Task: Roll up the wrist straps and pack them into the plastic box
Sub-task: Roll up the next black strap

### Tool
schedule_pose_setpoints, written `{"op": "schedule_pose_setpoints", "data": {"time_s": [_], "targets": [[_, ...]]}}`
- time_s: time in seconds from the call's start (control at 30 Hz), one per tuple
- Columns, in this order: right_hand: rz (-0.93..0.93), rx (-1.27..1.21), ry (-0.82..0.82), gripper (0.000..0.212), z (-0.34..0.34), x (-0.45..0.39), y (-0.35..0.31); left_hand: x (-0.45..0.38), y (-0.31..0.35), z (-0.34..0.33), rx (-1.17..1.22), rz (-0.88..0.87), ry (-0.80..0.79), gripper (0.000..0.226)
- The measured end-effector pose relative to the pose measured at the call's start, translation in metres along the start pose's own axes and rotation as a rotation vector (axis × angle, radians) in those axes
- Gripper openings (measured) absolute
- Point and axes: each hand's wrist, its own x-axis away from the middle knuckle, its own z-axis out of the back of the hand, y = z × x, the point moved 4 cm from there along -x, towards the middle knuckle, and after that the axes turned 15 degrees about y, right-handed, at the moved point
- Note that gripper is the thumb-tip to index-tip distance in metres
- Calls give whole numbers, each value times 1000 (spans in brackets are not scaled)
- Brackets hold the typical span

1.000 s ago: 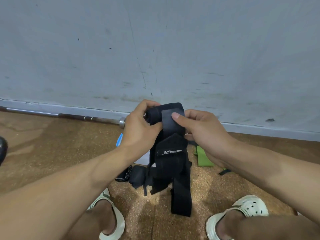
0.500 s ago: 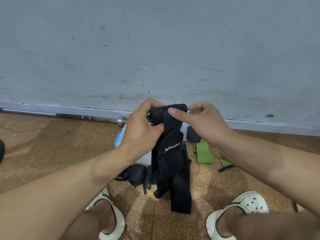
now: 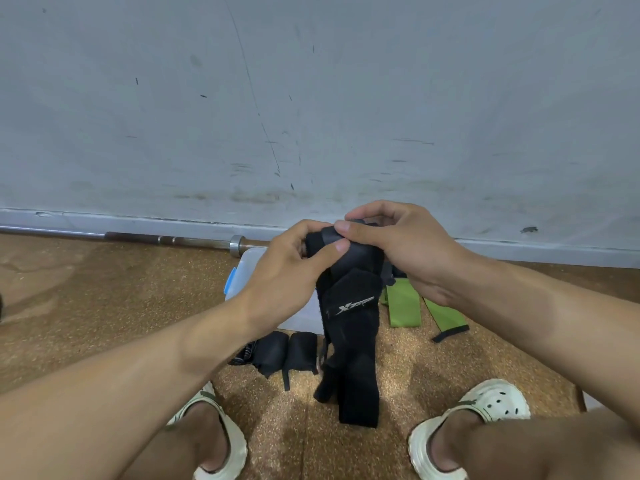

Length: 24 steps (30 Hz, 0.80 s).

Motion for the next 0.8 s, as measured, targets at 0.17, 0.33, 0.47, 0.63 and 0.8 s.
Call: {"op": "schedule_pose_setpoints", "data": {"time_s": [0.17, 0.33, 0.47, 0.63, 0.8], "targets": [[454, 317, -60, 22, 4, -5, -8, -6, -1, -2, 51, 69, 66, 18], [667, 535, -210, 56, 4, -6, -6, -10, -1, -1, 71, 147, 97, 19], [761, 650, -230, 73, 1, -5, -5, -11, -4, 1, 42, 203, 179, 21], [885, 784, -228, 76, -1, -5, -7, -10, -4, 1, 32, 254, 205, 24], [980, 860, -231, 66, -5, -4, -7, -10, -8, 2, 37, 284, 180, 25]]}}
